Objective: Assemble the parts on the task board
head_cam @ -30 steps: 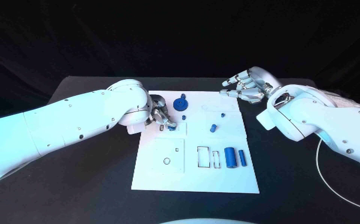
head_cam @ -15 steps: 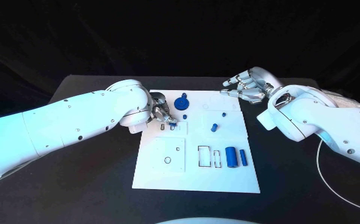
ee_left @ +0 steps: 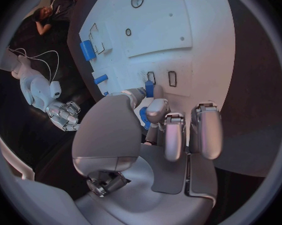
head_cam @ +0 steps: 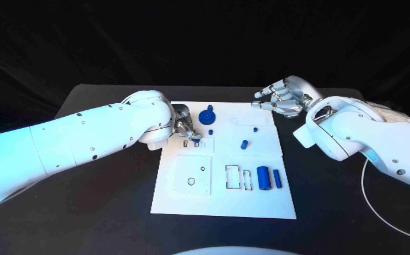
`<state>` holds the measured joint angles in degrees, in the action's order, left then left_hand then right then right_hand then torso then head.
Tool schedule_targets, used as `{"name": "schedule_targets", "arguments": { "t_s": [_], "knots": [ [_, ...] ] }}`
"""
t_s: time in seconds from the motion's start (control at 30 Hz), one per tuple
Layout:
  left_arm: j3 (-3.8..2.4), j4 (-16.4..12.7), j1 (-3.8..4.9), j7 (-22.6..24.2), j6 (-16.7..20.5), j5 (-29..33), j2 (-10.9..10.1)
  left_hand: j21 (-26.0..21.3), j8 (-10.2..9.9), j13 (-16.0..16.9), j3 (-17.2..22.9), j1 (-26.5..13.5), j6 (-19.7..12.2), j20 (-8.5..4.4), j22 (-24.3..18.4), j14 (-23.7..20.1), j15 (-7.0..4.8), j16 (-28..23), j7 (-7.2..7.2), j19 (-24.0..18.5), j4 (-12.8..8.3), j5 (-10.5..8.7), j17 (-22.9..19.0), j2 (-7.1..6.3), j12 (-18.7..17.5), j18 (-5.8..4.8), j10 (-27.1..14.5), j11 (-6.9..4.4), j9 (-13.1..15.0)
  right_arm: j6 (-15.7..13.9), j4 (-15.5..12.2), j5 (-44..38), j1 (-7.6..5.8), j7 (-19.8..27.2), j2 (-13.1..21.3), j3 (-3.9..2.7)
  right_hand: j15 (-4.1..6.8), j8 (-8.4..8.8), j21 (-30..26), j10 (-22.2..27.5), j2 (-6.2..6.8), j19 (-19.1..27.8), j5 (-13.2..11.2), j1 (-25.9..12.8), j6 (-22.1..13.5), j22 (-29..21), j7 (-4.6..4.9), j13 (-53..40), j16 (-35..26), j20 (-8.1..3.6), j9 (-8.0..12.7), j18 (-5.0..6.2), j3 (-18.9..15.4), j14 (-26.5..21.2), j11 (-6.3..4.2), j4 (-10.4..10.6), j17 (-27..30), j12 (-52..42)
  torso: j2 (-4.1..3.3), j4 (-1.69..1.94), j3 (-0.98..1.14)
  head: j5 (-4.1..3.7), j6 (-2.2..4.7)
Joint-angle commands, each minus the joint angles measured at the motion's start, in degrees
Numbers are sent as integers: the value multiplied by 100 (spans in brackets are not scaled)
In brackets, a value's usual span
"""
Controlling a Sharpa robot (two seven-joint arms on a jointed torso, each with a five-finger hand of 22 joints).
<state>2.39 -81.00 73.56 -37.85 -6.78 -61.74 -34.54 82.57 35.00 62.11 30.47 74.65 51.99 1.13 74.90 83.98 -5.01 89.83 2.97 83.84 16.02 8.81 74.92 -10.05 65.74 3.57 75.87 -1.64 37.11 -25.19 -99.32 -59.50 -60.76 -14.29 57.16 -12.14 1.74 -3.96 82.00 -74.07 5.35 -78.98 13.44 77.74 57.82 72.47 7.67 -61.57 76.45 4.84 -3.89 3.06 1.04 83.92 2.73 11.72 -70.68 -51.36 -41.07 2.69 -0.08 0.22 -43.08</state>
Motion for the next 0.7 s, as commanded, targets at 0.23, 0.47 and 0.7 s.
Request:
{"name": "schedule_targets", "arguments": {
  "t_s": [0.23, 0.47, 0.7],
  "knots": [
    [3, -1, -1, -42, -484, -210, 22, 23, 38, -16, 1027, -65, 23, 32, 508, 602, 11, 17, -31, 133, -992, 11, 1508, 16, 4, -110, 22, 6, 14, 115, 16, -9, 6, 57, -9, 2, -22, -34, -38, 10, -38, 51, 20, -3, 48, -8, 0, -5, -32, 1, -9, 96, 5, 206, -7, 22, 6, -19, -2, 13, -4, 8, -13],
    [17, 18, -2, -49, -568, -226, 34, 24, 40, -10, 1032, -73, 26, 32, 510, 602, 11, 17, -31, 133, -998, 10, 1508, 13, 9, -110, 27, 6, 18, 141, 17, -9, 5, 58, -6, 2, -22, -34, -41, 12, -39, 54, 23, -4, 48, -12, 0, 0, -36, 1, -9, 96, 1, 205, -8, 27, 12, -16, -3, 2, 4, 56, -38],
    [24, 19, -2, -54, -642, -228, 28, 28, 43, -2, 1040, -89, 30, 32, 516, 602, 12, 17, -32, 135, -1009, 9, 1508, 7, 16, -112, 34, 6, 24, 139, 23, -9, 5, 74, 6, 2, -22, -33, -41, 9, -42, 53, 27, -3, 49, -12, 0, -5, -36, 0, -8, 96, 0, 206, -8, 30, 11, -23, -5, 3, 2, 45, -80]
  ]
}}
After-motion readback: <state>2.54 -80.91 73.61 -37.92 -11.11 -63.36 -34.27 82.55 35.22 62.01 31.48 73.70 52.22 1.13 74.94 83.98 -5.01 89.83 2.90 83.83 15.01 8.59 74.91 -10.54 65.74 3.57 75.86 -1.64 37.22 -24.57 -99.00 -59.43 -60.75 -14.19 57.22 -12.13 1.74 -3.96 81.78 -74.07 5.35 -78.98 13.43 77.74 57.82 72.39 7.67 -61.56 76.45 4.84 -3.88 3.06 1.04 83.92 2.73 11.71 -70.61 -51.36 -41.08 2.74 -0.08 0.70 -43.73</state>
